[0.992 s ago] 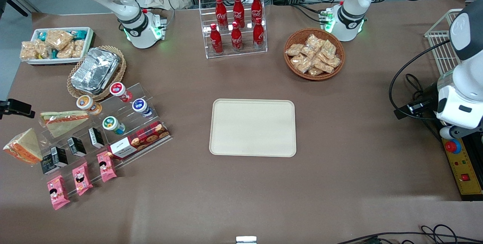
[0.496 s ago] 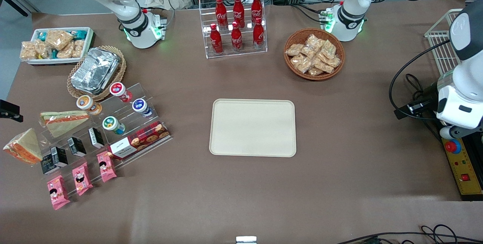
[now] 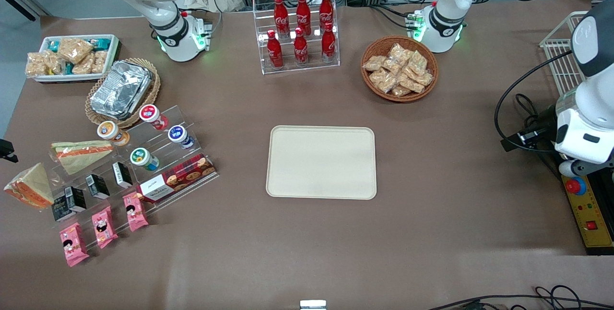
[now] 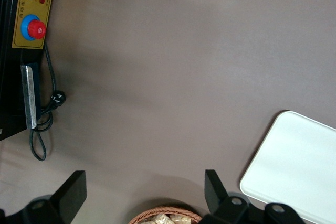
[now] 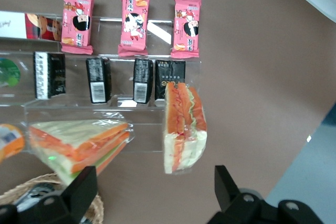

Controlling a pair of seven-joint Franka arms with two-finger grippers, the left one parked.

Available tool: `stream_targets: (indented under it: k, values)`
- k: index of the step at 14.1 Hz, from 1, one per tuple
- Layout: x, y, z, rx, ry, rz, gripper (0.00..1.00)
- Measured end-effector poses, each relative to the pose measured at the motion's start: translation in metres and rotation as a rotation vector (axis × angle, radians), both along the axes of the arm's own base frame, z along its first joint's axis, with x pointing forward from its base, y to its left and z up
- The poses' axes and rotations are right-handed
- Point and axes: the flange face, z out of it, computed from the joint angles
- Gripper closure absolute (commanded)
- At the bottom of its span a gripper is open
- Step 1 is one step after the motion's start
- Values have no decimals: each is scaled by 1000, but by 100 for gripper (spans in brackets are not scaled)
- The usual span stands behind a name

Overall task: Place sandwich on tray
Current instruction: 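Close the right gripper on the wrapped triangular sandwich and lift it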

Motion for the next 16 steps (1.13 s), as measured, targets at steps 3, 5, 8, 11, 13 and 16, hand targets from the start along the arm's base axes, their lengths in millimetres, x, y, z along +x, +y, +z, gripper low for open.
stream_targets:
  k: [3, 5, 8, 11, 13, 16]
  values:
    - [1, -17, -25, 41, 4, 36, 1]
    - [6, -17, -37, 39, 9, 46, 1]
    - [11, -17, -54, 38, 20, 71, 1]
    - [18, -20, -69, 25, 10, 76, 1]
    - [18, -27, -75, 20, 7, 68, 1]
    - [17, -35, -83, 14, 4, 63, 1]
